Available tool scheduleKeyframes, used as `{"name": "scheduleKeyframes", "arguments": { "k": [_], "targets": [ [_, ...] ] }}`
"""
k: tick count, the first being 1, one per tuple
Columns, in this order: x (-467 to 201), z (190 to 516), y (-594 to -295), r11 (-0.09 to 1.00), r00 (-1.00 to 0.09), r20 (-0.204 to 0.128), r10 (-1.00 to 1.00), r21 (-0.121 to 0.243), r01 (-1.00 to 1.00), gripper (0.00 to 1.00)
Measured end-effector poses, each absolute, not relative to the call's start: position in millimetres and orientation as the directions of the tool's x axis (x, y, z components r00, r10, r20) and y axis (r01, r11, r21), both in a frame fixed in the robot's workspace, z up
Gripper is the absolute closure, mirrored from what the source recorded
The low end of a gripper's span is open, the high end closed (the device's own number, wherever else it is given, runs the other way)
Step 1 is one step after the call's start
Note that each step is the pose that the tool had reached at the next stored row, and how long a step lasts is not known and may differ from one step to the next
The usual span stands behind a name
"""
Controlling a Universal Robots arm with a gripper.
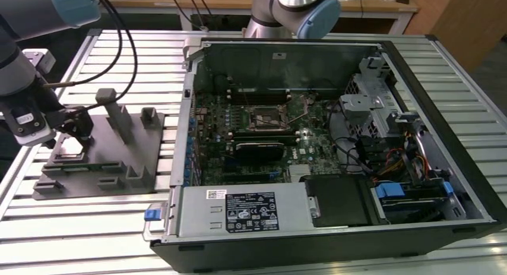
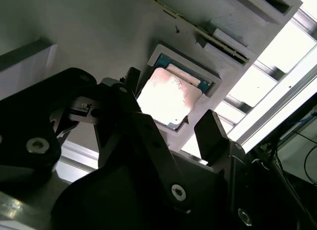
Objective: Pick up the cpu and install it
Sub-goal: 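Pick up the cpu and move it towards the insertion slot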
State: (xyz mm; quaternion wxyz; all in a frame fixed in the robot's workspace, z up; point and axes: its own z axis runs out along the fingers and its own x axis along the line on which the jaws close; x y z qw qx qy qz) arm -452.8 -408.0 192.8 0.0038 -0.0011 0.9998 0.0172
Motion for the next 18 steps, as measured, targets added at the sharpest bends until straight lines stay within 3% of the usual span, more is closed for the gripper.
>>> {"name": "scheduleKeyframes", "arguments": {
  "k": [16,18],
  "targets": [
    [-452.9,182.7,-408.1,0.999,-1.000,-0.009,-0.010,0.037,-0.011,0.28],
    [-452.9,181.8,-408.1,0.999,-1.000,-0.008,-0.010,0.037,-0.011,0.36]
  ]
}}
